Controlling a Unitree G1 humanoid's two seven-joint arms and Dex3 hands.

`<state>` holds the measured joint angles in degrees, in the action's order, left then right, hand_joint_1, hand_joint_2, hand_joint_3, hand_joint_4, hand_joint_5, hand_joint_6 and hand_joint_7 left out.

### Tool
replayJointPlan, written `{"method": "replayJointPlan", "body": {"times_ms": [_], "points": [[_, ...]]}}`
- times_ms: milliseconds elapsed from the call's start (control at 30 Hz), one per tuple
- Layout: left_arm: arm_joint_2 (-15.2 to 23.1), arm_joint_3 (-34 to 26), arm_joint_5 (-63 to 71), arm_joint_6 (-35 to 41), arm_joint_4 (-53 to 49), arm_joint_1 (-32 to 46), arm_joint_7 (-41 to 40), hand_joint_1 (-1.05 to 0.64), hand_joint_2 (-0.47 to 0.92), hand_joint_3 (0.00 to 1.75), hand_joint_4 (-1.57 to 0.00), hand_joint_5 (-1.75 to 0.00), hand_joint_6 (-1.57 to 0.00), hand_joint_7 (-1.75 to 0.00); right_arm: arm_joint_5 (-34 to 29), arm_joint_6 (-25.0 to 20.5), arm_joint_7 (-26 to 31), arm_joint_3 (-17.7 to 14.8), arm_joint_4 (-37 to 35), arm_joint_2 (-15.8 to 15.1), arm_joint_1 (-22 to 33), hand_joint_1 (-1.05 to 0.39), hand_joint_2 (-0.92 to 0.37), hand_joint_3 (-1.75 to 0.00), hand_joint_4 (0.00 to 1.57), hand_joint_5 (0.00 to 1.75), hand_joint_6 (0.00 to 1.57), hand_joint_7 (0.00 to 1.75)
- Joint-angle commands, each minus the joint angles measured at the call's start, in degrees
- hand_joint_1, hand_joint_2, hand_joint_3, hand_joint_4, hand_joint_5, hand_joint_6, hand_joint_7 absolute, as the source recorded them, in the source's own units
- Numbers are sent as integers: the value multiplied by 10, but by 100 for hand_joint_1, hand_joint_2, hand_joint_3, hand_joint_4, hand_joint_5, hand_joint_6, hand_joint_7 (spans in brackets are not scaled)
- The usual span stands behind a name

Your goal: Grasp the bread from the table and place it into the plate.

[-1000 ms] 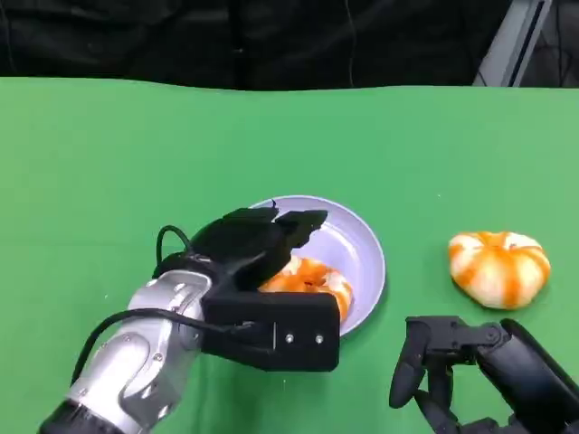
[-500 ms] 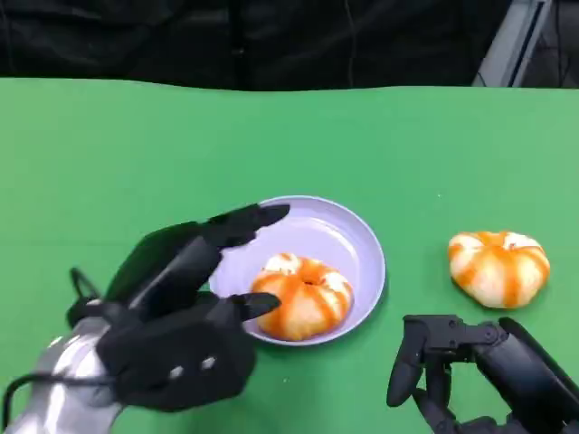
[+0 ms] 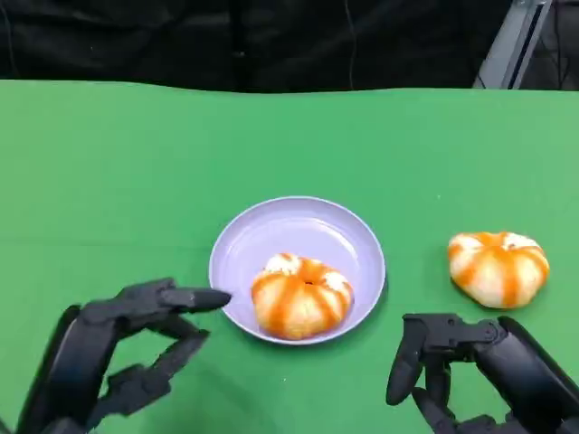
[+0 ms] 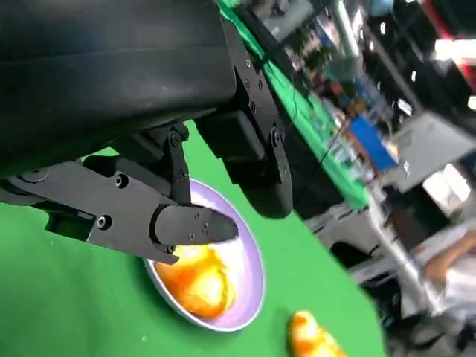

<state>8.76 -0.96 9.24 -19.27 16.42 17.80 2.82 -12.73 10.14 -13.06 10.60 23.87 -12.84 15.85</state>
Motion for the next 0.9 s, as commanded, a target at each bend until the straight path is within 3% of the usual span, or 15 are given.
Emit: {"method": "replayJointPlan", "body": {"times_ms": [33,167,267,667,900], "points": [[-18,-18,-1,-36,0,30,-30,4,56,110,-83,-138,-85,-102,18,1,-4,-13,3,-8,-2,9,-30,-139,84,168,80,131],[-41,-27,25,-69,-24,28,-72,5,41,141,-86,-166,-80,-141,25,8,-8,-20,-3,-14,-2,9,-30,-139,84,167,80,131],[-50,-28,24,-76,-33,26,-81,3,36,149,-85,-174,-77,-152,31,16,-9,-24,-10,-16,-3,10,-30,-139,84,166,80,131],[-50,-17,7,-83,-66,10,-66,-1,39,136,-87,-170,-79,-148,27,23,-8,-26,-32,-15,-11,12,-30,-139,85,167,80,130],[-42,-19,-6,-84,-58,11,-55,3,39,140,-89,-170,-81,-145,22,32,-6,-22,-28,-12,-10,11,-30,-140,86,168,80,132]]}}
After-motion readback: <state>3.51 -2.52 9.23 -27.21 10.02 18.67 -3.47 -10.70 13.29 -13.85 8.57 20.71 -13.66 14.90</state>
